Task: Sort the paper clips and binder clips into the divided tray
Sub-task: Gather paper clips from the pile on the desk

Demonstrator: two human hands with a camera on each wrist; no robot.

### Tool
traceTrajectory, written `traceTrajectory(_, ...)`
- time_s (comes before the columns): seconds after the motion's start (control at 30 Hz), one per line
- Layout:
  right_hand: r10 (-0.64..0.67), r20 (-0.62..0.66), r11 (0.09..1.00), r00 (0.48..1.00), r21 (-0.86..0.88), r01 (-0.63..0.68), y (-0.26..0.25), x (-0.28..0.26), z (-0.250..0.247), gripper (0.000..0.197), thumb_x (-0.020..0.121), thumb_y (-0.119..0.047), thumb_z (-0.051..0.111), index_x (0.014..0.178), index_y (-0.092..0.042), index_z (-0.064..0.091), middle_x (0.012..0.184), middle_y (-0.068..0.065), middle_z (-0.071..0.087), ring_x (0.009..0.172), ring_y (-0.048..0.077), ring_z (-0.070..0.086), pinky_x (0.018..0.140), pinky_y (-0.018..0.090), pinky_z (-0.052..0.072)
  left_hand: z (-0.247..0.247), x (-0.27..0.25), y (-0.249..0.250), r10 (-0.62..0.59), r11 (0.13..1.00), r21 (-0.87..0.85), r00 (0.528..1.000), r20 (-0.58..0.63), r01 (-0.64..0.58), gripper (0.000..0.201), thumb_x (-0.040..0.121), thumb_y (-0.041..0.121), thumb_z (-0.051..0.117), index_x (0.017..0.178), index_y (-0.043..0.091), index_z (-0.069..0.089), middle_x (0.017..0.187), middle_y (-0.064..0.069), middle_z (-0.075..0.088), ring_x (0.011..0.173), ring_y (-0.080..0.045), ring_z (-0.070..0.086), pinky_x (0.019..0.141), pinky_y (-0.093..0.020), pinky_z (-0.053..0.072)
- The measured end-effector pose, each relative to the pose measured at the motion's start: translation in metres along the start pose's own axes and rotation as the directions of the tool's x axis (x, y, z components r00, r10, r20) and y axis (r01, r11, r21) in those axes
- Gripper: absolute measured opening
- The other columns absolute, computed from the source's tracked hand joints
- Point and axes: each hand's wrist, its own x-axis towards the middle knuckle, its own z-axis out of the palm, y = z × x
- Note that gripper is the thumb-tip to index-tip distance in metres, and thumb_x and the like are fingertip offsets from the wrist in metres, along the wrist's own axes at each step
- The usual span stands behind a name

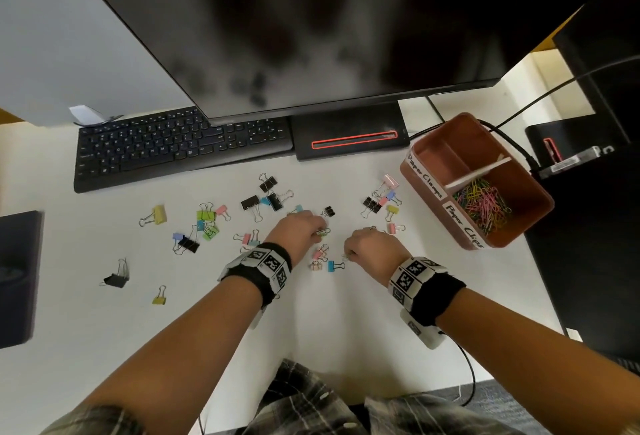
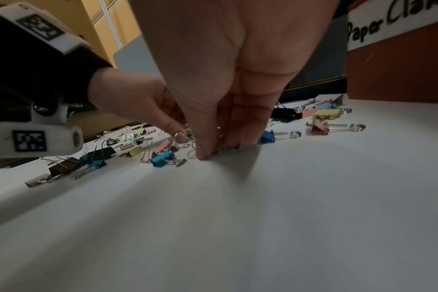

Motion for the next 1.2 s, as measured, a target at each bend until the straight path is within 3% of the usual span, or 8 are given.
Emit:
traceTrajectory(0.37,-0.024,-0.085,0.998,0.996,-0.065,0.019,0.004,-0.004,0.013,0.021,0.09,-0.006,0.049,0.106,-0.012,0.06,0.108,0.007,0.057,0.103,0.027,0.054,0.065,0.031,0.041,0.009,0.016,0.01,-0.057,0.99,0.128,0.997,0.045,0.051,0.013,0.086,0.003,0.055,0.098,0.004,0.06,0.108,-0.011,0.049,0.091,-0.028,0.056,0.083,-0.036,0.049)
traceTrajectory(0.57,0.037,-0.197,0.977,0.98,0.211,0.006,0.017,-0.03,-0.026,0.018,0.091,-0.01,0.049,0.102,-0.012,0.063,0.106,0.007,0.06,0.095,0.026,0.06,0.078,0.032,0.048,0.003,0.008,0.016,-0.021,0.987,0.16,0.999,0.034,0.015,0.015,0.089,0.006,0.052,0.103,0.008,0.055,0.106,-0.008,0.053,0.094,-0.025,0.055,0.081,-0.03,0.045)
traceTrajectory(0.73,0.207,-0.412,0.959,0.887,0.264,-0.102,0.07,-0.088,-0.078,0.012,0.088,-0.005,0.054,0.09,-0.008,0.065,0.093,0.007,0.064,0.083,0.023,0.062,0.08,0.034,0.053,-0.04,0.008,0.085,0.214,0.972,-0.056,0.962,-0.172,-0.227,0.009,0.091,0.015,0.052,0.094,0.011,0.06,0.092,0.002,0.049,0.085,-0.013,0.049,0.077,-0.019,0.036)
traceTrajectory(0.83,0.41,-0.504,0.892,0.76,0.394,-0.22,0.11,-0.115,-0.089,0.013,0.086,-0.01,0.058,0.096,-0.009,0.066,0.096,0.011,0.064,0.086,0.026,0.061,0.082,0.036,0.051,-0.049,0.03,0.151,0.324,0.911,-0.171,0.909,-0.261,-0.374,0.006,0.087,0.015,0.059,0.091,0.012,0.062,0.089,0.002,0.051,0.078,-0.009,0.049,0.07,-0.014,0.038)
traceTrajectory(0.9,0.478,-0.522,0.868,0.706,0.404,-0.289,0.129,-0.122,-0.09,0.014,0.085,-0.008,0.06,0.096,-0.006,0.066,0.096,0.016,0.065,0.089,0.032,0.062,0.083,0.036,0.049,-0.04,0.05,0.192,0.323,0.889,-0.233,0.901,-0.288,-0.393,0.008,0.083,0.014,0.064,0.09,0.009,0.065,0.091,-0.004,0.059,0.078,-0.011,0.05,0.075,-0.019,0.039)
traceTrajectory(1.0,0.53,-0.424,0.837,0.734,0.397,-0.375,0.146,-0.118,-0.09,0.019,0.087,-0.01,0.057,0.105,-0.005,0.064,0.104,0.017,0.065,0.097,0.033,0.062,0.087,0.035,0.048,-0.017,0.075,0.231,0.252,0.928,-0.228,0.946,-0.203,-0.295,0.014,0.083,0.012,0.064,0.096,0.009,0.065,0.102,-0.011,0.062,0.089,-0.021,0.057,0.085,-0.029,0.044)
traceTrajectory(1.1,0.573,-0.275,0.791,0.772,0.432,-0.433,0.152,-0.113,-0.088,0.032,0.088,-0.012,0.056,0.12,-0.011,0.054,0.116,0.015,0.061,0.108,0.033,0.058,0.096,0.044,0.048,-0.009,0.078,0.239,0.24,0.952,-0.154,0.959,-0.152,-0.263,0.033,0.082,0.004,0.061,0.114,0.009,0.06,0.12,-0.011,0.056,0.108,-0.028,0.055,0.096,-0.034,0.041)
traceTrajectory(1.2,0.47,-0.426,0.865,0.773,0.397,-0.308,0.143,-0.112,-0.086,0.035,0.085,-0.006,0.055,0.119,-0.012,0.054,0.117,0.014,0.058,0.104,0.031,0.059,0.093,0.041,0.048,-0.019,0.05,0.219,0.281,0.902,-0.236,0.907,-0.313,-0.361,0.037,0.08,0.0,0.06,0.112,0.017,0.061,0.119,-0.002,0.053,0.107,-0.02,0.053,0.098,-0.03,0.043)
